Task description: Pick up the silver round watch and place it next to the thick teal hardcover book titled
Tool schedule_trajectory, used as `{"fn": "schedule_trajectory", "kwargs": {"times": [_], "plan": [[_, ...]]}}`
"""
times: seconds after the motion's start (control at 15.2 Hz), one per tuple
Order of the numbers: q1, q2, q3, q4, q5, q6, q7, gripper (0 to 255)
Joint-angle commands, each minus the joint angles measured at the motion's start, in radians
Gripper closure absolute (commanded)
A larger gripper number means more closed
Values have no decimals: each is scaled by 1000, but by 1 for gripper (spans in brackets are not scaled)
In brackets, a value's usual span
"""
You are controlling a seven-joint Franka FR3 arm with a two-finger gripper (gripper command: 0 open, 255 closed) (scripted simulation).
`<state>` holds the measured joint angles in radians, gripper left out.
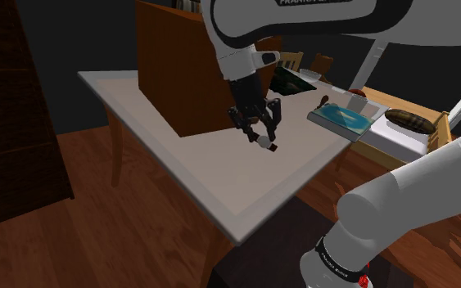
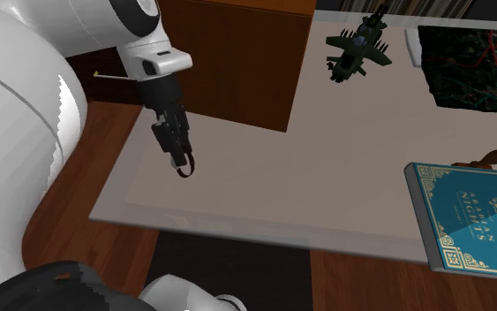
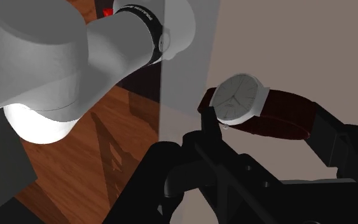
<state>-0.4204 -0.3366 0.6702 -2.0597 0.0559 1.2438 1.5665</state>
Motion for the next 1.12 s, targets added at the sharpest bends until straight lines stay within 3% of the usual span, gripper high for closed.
{"fn": "schedule_trajectory", "kwargs": {"times": [0.0, 0.59, 1.06], "plan": [[-1, -3, -3, 23, -1, -26, -3, 255], [-8, 8, -12, 147, -15, -140, -11, 255], [-66, 39, -116, 142, -142, -96, -174, 255]]}}
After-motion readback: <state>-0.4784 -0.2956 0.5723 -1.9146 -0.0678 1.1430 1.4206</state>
